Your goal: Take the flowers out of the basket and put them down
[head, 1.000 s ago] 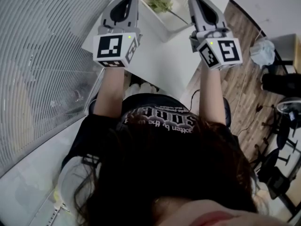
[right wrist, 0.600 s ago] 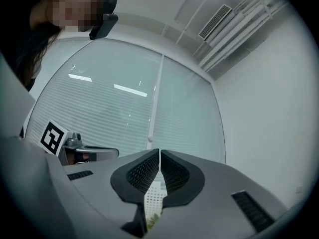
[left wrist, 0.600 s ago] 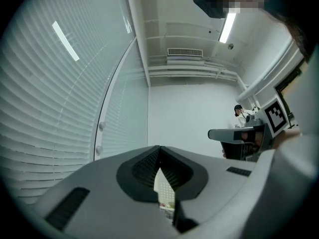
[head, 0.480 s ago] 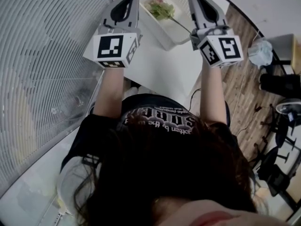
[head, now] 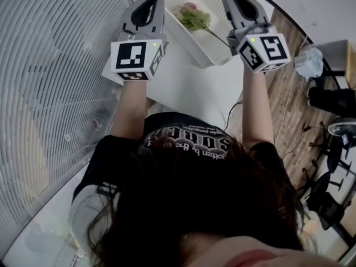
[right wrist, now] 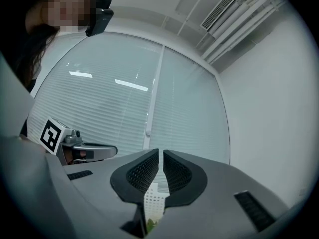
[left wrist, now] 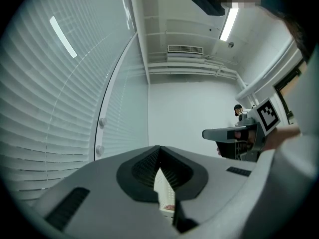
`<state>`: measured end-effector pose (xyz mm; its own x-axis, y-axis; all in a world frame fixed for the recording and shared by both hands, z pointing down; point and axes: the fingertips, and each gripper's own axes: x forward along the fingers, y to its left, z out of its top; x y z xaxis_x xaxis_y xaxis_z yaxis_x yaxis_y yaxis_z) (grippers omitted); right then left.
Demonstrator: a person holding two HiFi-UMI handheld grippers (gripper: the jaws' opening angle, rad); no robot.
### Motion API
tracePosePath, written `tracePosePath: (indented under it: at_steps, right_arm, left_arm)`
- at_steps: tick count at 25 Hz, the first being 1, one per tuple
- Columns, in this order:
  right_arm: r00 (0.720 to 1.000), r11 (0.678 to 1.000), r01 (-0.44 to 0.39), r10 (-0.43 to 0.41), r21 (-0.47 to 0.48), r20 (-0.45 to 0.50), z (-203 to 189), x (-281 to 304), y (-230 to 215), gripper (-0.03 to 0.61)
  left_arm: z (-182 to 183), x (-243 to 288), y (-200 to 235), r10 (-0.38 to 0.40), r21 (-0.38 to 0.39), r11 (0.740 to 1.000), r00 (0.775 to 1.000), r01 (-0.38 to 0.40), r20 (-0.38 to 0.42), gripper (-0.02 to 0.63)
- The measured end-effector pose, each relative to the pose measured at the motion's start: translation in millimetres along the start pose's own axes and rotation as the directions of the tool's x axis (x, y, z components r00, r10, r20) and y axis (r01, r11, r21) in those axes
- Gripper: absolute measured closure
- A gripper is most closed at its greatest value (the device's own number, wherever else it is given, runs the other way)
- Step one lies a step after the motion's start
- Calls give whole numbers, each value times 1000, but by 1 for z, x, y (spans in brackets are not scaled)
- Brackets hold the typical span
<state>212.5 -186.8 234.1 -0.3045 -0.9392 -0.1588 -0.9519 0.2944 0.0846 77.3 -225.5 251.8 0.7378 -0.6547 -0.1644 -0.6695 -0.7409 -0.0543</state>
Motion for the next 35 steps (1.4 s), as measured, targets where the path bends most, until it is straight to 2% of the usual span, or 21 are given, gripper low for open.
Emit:
tracePosePath:
  at_steps: [6,8,15,19,24,28,31,35]
  right_arm:
    - [999,1000,-21,21,9,-26,-13,21,-8,528]
    - [998,1000,-29,29,5,-48,-19,28,-11,479]
    - [988,998,-61,59,-6,-145,-51,53,-18,385]
    - [968,996,-90,86,-7,-234,-78,63,-20,319]
    - [917,990,-142,125,-16,-378,-121,74,-18,272]
    - [860,983,-182,160,1,-484,-156,77,-14,238]
    - [810,978,-209,184,18,-557,-186,75,-7,224]
    - [720,968,-245,221,57,-658,-228,70,-2,195]
  left_arm:
    - [-6,14,12,-12,9,1000,1000,13,-10,611]
    - [-7,19,15,-20,4,1000,1000,20,-11,611]
    - [-13,34,22,-51,-3,999,999,51,-12,611]
    - [-12,39,26,-63,4,998,998,63,-18,611]
    - [-16,43,32,-66,-1,998,998,66,-18,611]
    - [-16,46,34,-73,1,997,997,73,-16,611]
    - [-19,44,36,-71,12,997,997,71,-19,611]
    - [-23,44,39,-65,4,998,998,65,-20,611]
